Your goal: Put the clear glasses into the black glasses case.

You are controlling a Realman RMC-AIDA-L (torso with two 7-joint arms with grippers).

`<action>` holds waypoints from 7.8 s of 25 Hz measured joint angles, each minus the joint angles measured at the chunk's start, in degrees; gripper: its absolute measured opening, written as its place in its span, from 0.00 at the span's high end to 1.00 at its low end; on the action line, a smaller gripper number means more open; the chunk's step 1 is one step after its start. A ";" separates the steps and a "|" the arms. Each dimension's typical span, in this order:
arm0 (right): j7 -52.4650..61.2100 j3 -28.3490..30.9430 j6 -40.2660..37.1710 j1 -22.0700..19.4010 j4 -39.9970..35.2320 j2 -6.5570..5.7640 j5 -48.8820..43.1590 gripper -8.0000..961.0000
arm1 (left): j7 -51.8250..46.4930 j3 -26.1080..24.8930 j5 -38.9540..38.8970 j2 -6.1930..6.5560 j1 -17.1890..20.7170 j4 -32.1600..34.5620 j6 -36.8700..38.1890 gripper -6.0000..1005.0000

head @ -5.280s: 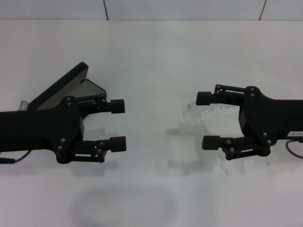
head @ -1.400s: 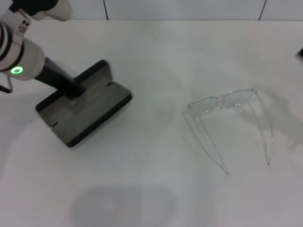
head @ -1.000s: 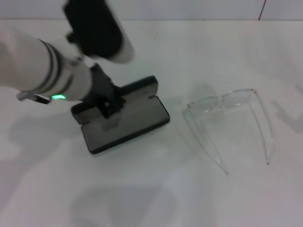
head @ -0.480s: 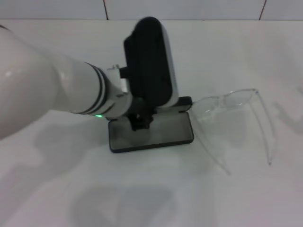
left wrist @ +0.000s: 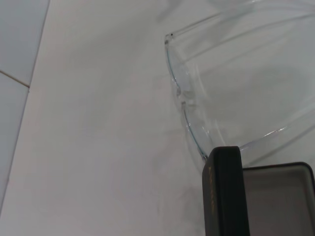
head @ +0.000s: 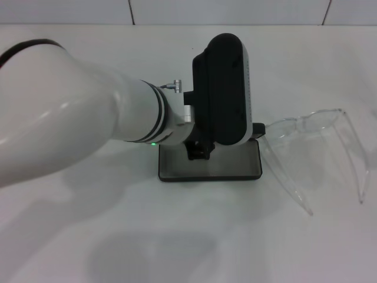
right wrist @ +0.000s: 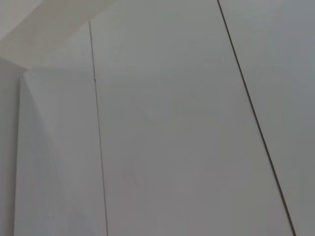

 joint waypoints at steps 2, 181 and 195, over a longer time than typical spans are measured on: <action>-0.35 0.15 -0.07 -0.21 0.23 0.00 0.00 0.14 | -0.09 0.04 -0.26 -0.08 -0.39 -0.59 -0.40 0.79; 24.73 -43.47 7.17 16.96 -32.01 0.73 -7.40 0.94 | 46.55 -40.03 -93.96 0.18 11.38 -34.97 40.70 0.84; 24.65 -43.48 7.40 17.14 -31.83 0.66 -7.29 0.94 | 48.07 -39.66 -94.10 0.12 11.39 -35.92 38.76 0.85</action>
